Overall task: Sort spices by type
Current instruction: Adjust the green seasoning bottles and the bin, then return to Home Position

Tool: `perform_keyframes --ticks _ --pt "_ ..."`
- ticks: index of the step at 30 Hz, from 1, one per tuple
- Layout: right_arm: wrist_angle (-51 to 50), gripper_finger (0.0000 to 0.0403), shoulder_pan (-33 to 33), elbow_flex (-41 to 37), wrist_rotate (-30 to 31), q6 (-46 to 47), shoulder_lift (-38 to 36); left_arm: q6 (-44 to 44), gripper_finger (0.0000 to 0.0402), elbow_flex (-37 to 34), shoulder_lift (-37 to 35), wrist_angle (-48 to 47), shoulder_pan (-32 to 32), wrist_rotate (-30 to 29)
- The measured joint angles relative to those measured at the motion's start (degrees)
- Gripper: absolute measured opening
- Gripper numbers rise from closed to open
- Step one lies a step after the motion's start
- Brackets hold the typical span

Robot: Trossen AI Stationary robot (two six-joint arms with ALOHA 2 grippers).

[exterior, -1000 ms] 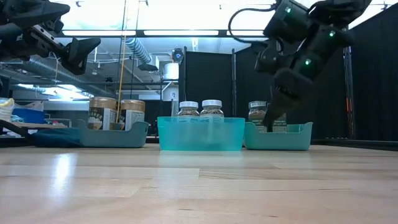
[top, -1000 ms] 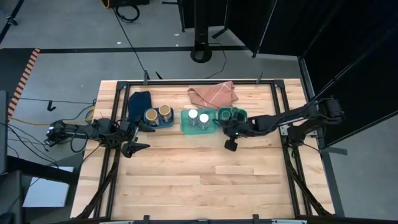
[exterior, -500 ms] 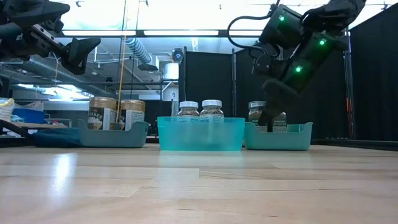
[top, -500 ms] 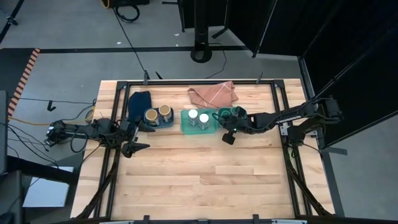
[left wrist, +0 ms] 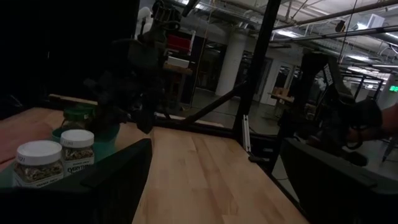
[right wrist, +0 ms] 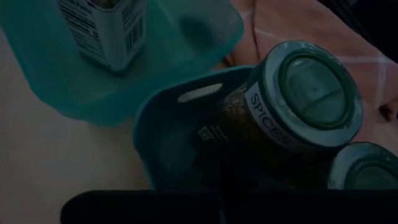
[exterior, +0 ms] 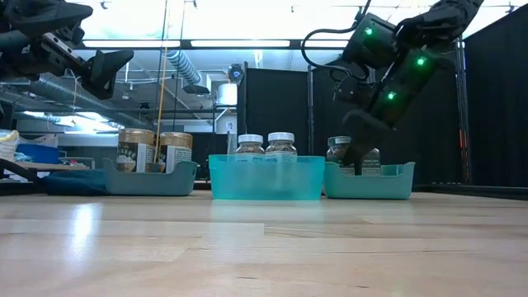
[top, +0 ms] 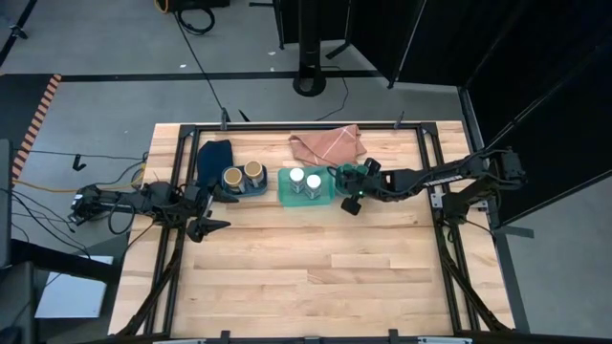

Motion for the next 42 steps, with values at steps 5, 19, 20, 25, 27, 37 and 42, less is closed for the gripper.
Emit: perform_keyframes --ticks 5,19,20,25,27,37,42 --pt "-0.3 0.0001 1.2 0.8 -2.0 0.0 0.0 0.0 0.0363 0.0 0.0 -0.2 0.0 0.0" --pt "-4.7 0.0002 8.3 13.6 -4.0 -8.0 -17.7 -4.9 0.0363 0.0 0.0 3.4 0.0 0.0" --pt "-4.7 0.0002 8.5 13.7 -3.9 -8.2 -20.2 -5.5 0.0363 0.0 0.0 4.2 0.0 0.0" --pt "-6.7 0.0006 9.5 13.8 -4.1 -7.1 -32.9 -8.3 0.0363 0.0 0.0 9.7 0.0 0.0" --pt "-7.8 0.0009 10.1 13.8 -4.2 -7.0 -37.7 -9.7 0.0363 0.2 0.0 11.5 0.0 0.0" --pt "-15.9 0.0015 11.4 13.8 -4.2 -0.9 -56.8 -23.5 0.0363 0.9 0.0 22.9 0.0 0.0" --pt "-19.0 0.0013 11.3 13.8 -4.6 6.6 -63.2 -32.3 0.0363 0.9 0.0 28.5 0.0 0.0"
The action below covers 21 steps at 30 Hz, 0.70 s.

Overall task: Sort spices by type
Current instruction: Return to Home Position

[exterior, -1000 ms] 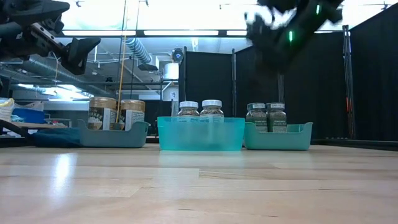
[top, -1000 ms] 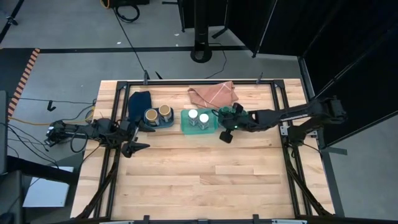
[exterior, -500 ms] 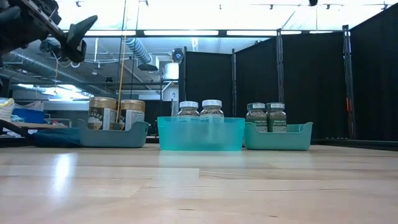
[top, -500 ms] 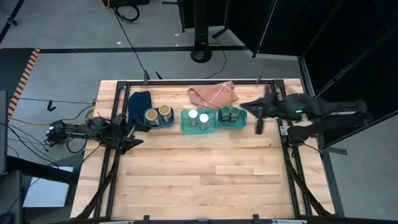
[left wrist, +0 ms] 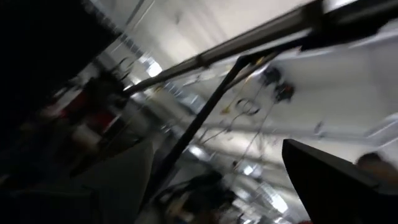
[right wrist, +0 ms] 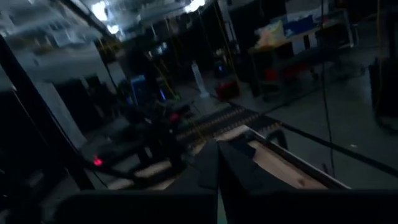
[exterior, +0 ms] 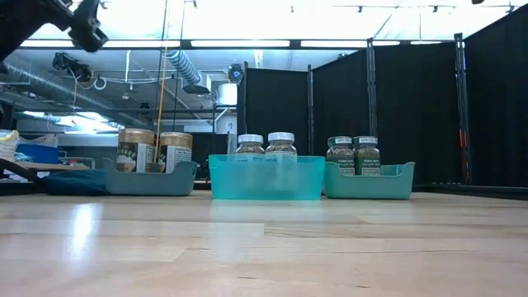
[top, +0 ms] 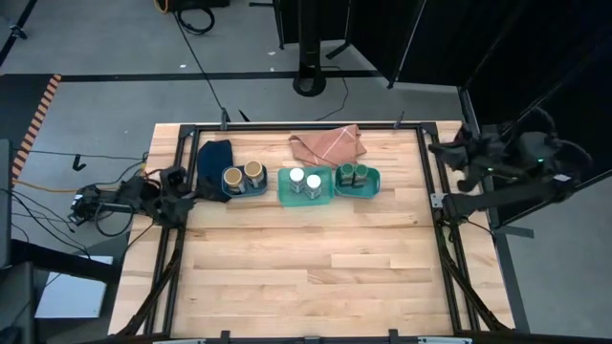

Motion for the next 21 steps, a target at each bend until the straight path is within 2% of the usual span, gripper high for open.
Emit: perform_keyframes --ticks 4,6,8,10,13,17,21 --pt "-2.9 0.0019 0.1 0.0 -2.3 1.9 -3.1 -1.7 0.0363 0.0 0.0 8.8 -0.1 1.9" --pt "-5.2 0.0021 0.1 -0.1 -1.1 1.6 -4.7 0.0 0.0363 0.1 0.0 14.6 -0.1 8.8" --pt "-7.0 0.0022 0.1 -0.1 5.8 3.8 -6.6 1.0 0.0363 0.1 0.0 21.1 -0.1 19.0" --pt "-8.7 0.0022 0.1 -0.1 9.8 5.1 -9.2 1.1 0.0363 0.2 0.0 28.0 -0.1 26.5" --pt "-6.7 0.002 0.1 -1.2 7.8 3.3 -13.1 1.2 0.0363 0.2 -0.1 34.5 -0.1 32.5" --pt "-2.5 0.0018 0.1 -5.7 6.5 1.6 -19.6 3.3 0.0363 0.2 -0.1 30.3 -0.1 35.2" --pt "0.3 0.0019 0.2 -10.9 6.1 0.7 -21.0 9.8 0.0363 0.2 0.0 21.4 0.0 31.7"
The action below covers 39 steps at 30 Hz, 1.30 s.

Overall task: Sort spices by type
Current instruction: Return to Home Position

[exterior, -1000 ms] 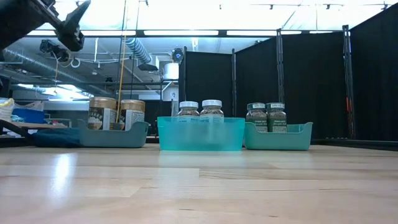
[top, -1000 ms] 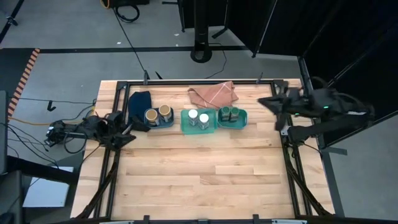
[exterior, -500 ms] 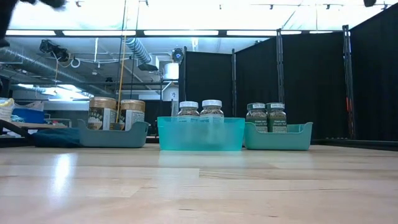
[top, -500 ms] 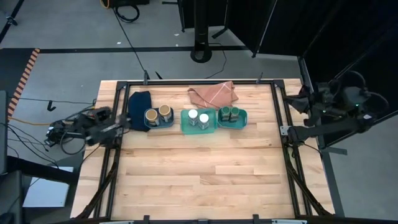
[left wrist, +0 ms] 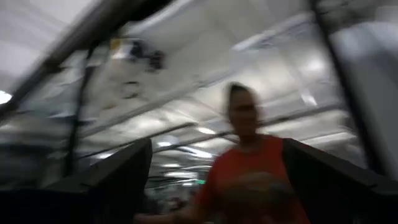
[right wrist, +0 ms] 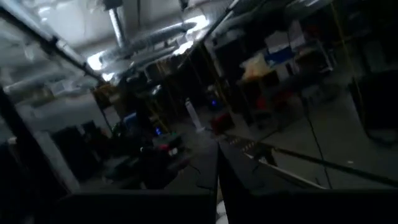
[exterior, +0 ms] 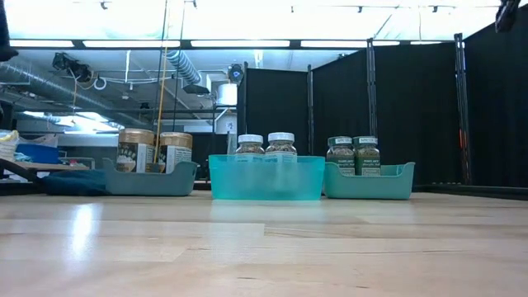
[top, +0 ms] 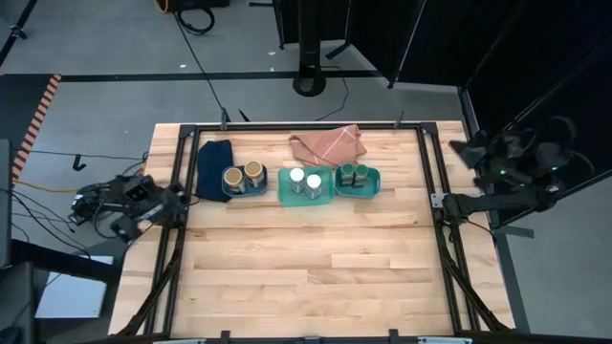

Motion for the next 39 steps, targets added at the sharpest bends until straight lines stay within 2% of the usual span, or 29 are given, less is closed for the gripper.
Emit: perform_keyframes --ticks 2,5,12,14,19,23,25,30,35,39 --pt "5.8 0.002 0.1 -2.4 -2.3 -1.4 0.6 1.8 0.0363 0.0 -0.1 -5.2 0.0 -4.6" --pt "11.8 0.0018 0.6 -7.7 -5.3 -3.4 -0.4 3.5 0.0363 0.0 -0.1 -11.5 0.4 -8.5" --pt "23.9 0.0017 0.6 -18.2 -9.2 -1.8 -0.3 11.9 0.0363 0.0 -0.2 -14.7 0.6 -9.8" --pt "31.3 0.0019 0.7 -22.5 -12.0 -1.5 -0.4 12.7 0.0363 0.0 -0.2 -18.1 0.6 -11.4" --pt "46.4 0.0022 0.6 -35.1 -13.1 0.8 -0.3 13.5 0.0363 0.0 0.0 -29.4 0.6 -17.2" --pt "58.6 0.0022 0.6 -43.8 -15.1 1.3 -0.3 15.9 0.0363 0.0 0.0 -34.5 0.6 -17.3" --pt "55.8 0.002 0.6 -43.2 -15.5 1.2 -0.2 19.1 0.0363 0.0 0.0 -37.3 0.6 -17.1" --pt "56.4 0.0018 0.1 -43.7 -16.6 -2.1 -0.3 25.3 0.0363 0.0 0.0 -42.2 0.6 -17.4" --pt "52.7 0.002 -0.1 -43.7 -19.1 -5.6 -0.4 32.4 0.0363 0.0 0.0 -43.9 0.6 -18.6" --pt "49.8 0.0017 -0.1 -43.7 -19.2 -7.0 -0.4 33.3 0.0363 0.0 0.0 -48.8 0.6 -15.1"
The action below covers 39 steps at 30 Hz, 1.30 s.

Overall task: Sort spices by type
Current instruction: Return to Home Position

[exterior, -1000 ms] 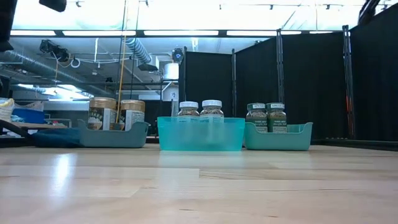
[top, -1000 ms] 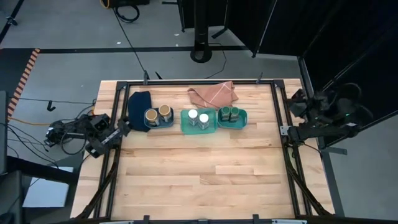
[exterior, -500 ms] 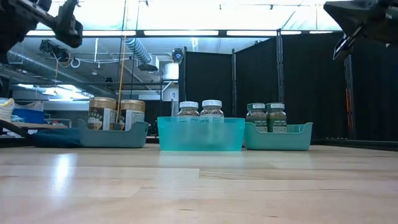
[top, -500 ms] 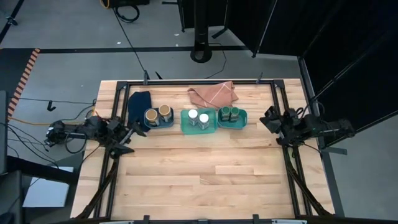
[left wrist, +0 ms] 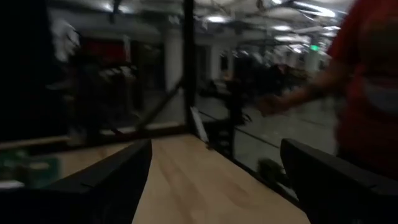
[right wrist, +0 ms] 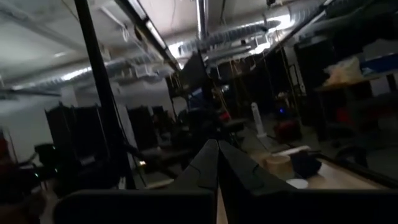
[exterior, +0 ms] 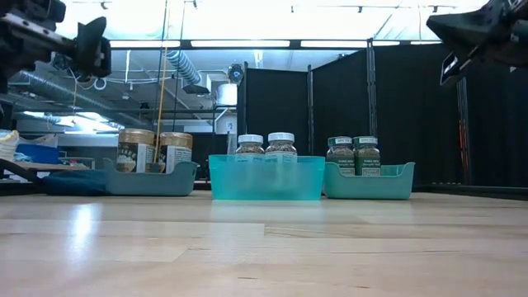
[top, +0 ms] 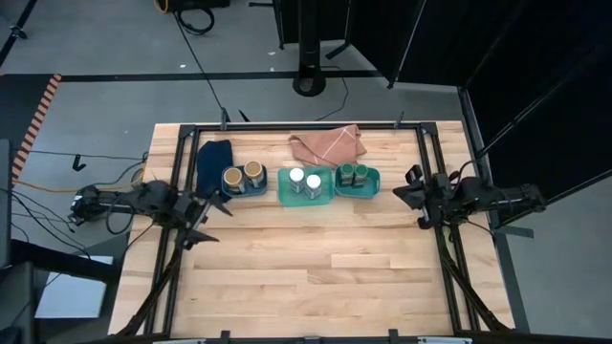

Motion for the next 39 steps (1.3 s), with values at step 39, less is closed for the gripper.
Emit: perform_keyframes --ticks 39 --pt "-16.9 0.0019 0.0 0.0 -4.3 -3.7 1.3 0.1 0.0363 -1.0 -0.1 -5.7 0.0 -22.4"
